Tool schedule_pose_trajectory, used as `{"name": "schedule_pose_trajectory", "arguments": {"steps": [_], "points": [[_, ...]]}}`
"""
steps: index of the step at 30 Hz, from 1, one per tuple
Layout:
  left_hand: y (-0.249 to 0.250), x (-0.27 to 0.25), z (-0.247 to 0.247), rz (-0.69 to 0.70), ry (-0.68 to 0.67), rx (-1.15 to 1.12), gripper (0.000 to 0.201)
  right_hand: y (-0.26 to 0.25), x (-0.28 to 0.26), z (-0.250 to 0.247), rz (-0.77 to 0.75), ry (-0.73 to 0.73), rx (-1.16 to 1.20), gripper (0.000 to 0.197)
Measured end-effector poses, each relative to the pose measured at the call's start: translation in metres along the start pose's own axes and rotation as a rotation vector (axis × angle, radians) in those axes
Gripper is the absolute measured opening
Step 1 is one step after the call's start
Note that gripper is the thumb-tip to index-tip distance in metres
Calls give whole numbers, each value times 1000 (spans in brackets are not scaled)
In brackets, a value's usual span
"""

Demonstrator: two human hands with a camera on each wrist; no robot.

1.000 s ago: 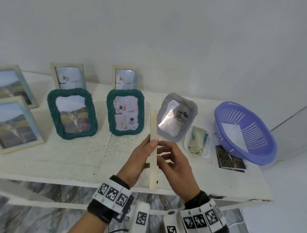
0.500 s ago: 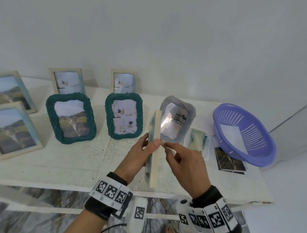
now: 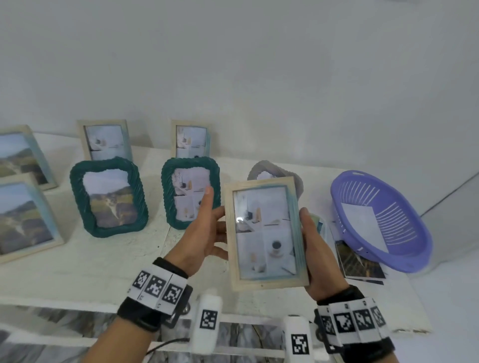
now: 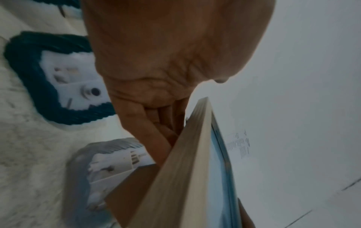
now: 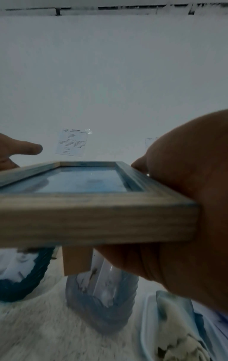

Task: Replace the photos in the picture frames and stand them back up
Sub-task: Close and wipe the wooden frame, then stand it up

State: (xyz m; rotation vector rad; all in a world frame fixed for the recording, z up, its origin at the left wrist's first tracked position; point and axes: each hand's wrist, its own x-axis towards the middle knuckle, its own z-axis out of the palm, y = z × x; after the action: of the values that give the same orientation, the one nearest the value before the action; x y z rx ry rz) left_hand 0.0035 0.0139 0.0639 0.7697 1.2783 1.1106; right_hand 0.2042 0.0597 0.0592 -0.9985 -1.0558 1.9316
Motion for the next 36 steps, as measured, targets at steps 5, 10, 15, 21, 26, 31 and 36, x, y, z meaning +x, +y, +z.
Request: {"name": "schedule_pose_trajectory", "arguments": {"steps": [5,10,15,21,26,31,36], "points": [[29,17,1,-15,-104,90,104,-18,5,-1,-40,-102,12,59],[79,47,6,78,-109,166,96,-63,28,-6,-143,-114,-167,57],[149,92,17,177,-81,282,94,-135,69,-12,-373,-10,-355,34],[220,164,36,239,-51,409,84,-208,131,-23,-578,130,-484,23],[231,231,38,164,6,421,73,-225,194,-42,-498,166,-605,27],[206,289,29,30,24,395,66,-208,246,-61,-352,94,-685,40],[172,326,18,-93,-17,374,61,-181,282,-80,-212,104,-726,48]]}}
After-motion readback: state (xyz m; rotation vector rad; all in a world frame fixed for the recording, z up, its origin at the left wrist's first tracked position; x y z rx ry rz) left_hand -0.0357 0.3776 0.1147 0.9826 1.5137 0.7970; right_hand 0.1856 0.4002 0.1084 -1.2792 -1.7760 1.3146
